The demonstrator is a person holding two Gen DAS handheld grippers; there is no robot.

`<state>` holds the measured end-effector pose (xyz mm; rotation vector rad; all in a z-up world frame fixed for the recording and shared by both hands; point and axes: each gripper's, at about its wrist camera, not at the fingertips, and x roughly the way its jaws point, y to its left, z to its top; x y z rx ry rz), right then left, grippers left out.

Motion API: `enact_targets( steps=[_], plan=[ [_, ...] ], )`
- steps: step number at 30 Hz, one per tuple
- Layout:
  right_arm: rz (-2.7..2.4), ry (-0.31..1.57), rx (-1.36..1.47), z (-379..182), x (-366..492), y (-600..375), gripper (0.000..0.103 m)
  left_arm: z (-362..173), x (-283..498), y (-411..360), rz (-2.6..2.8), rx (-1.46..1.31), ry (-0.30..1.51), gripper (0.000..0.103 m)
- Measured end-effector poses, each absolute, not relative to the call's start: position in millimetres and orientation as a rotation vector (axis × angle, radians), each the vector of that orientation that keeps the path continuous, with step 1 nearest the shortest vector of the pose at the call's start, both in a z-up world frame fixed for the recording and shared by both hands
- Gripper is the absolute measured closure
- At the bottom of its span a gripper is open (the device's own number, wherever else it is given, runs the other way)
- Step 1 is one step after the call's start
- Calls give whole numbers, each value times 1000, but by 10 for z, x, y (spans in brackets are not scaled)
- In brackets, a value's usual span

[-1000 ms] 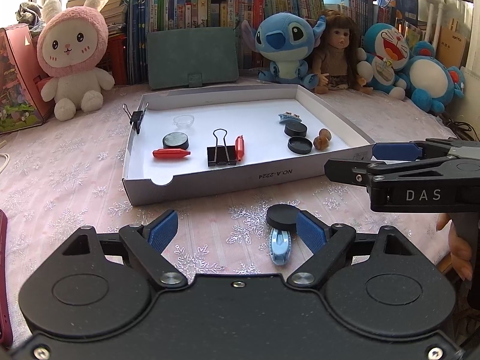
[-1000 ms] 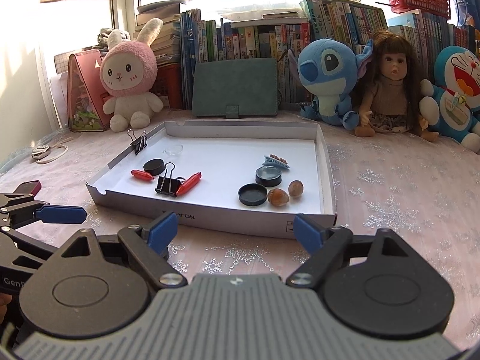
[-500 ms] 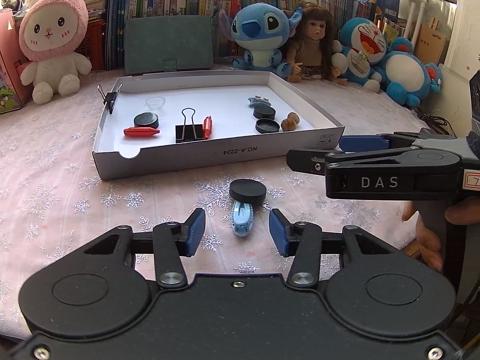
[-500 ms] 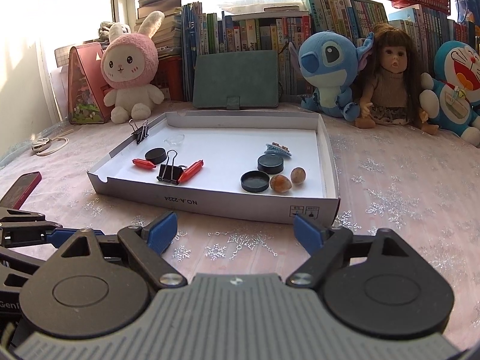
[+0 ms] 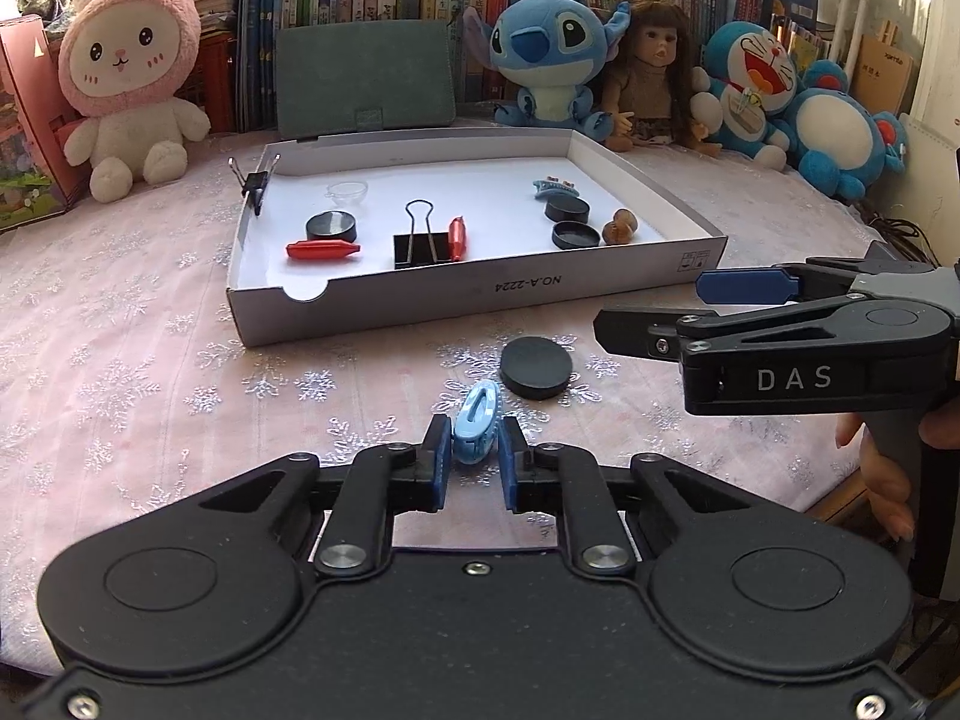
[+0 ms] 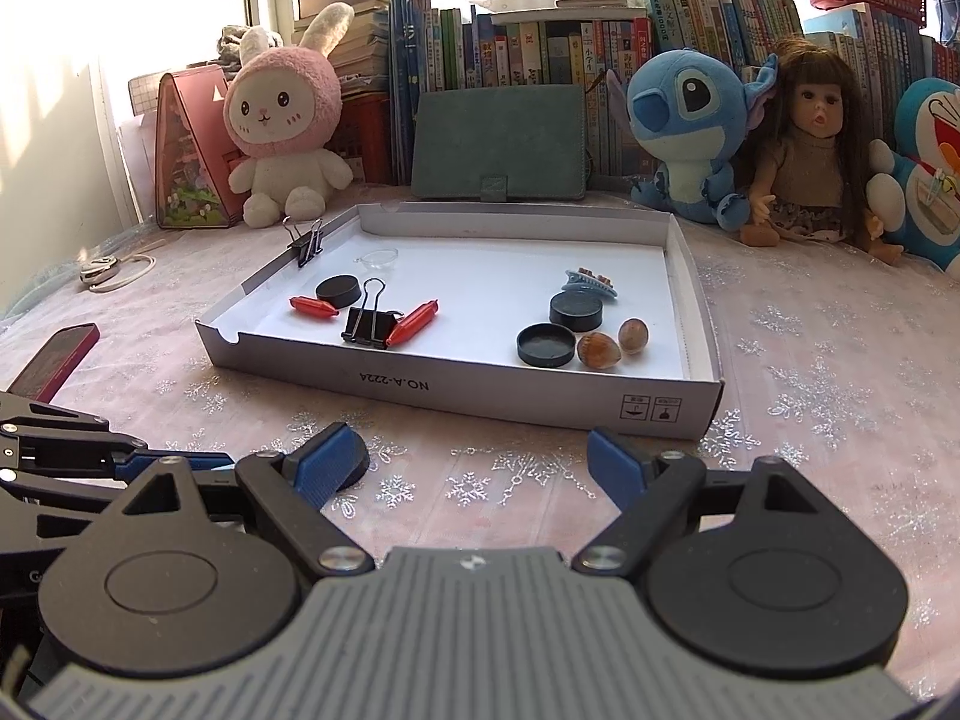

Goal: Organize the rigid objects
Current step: 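Grasp the blue hair clip with the left tool while the right tool grasps the black puck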

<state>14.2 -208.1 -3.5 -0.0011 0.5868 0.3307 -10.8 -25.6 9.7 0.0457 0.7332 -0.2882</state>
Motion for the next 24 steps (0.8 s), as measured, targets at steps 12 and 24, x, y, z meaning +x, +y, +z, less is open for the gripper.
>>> enact_targets(
  steps=[12, 24],
  plan=[
    [400, 591, -69, -126, 126, -1784, 15, 82, -133, 24, -204, 101, 713, 68],
    [395, 549, -130, -228, 61, -1544, 42, 82, -127, 52, -179, 68, 709, 67]
  ],
)
